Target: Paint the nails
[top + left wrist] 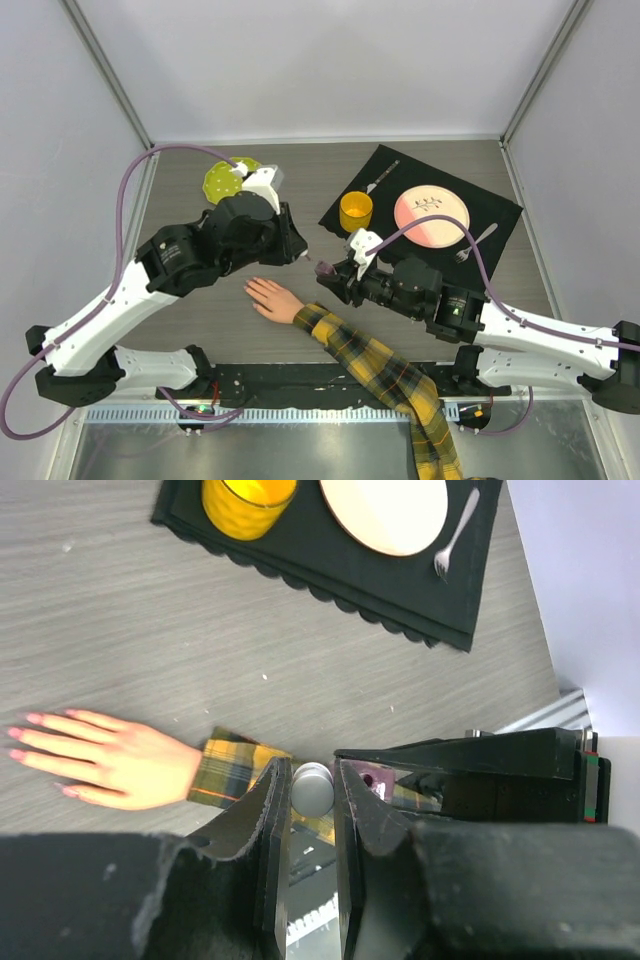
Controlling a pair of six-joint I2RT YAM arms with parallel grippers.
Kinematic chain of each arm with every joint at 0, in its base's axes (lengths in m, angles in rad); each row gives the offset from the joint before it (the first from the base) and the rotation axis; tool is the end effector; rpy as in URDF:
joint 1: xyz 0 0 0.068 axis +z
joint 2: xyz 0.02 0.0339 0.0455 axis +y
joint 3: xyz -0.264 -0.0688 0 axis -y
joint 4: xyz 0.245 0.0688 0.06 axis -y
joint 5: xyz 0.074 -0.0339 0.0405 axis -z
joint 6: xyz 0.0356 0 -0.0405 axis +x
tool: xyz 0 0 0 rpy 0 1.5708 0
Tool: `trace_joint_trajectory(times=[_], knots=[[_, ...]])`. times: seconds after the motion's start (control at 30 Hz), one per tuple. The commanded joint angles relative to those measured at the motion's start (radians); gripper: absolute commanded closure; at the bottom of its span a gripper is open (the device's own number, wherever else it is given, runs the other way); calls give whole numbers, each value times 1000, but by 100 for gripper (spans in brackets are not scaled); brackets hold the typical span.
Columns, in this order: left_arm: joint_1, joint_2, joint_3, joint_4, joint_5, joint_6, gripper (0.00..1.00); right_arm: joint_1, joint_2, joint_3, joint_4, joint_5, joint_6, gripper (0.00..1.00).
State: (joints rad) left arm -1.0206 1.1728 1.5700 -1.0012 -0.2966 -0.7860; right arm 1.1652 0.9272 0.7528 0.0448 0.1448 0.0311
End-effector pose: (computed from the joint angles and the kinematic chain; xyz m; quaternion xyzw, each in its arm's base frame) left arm 0.1183 -0.1730 0.4456 0.0343 0.8777 -0.2800 0.3873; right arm 0.0922 0.2016 0.3271 -0.3623 0.6578 0.3257 0.5745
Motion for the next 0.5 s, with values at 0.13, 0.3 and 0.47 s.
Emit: trace_joint_trajectory(times=[0.13, 0.3, 0.47], knots=[[7, -96, -53, 4, -206, 41, 100, 7, -86, -52, 87, 13, 7, 99], [13, -151, -218, -14, -360, -56, 100, 5, -169, -101, 98, 73, 9, 99], [20, -263, -459, -40, -484, -209, 100, 5, -246, -128, 110, 127, -13, 99]])
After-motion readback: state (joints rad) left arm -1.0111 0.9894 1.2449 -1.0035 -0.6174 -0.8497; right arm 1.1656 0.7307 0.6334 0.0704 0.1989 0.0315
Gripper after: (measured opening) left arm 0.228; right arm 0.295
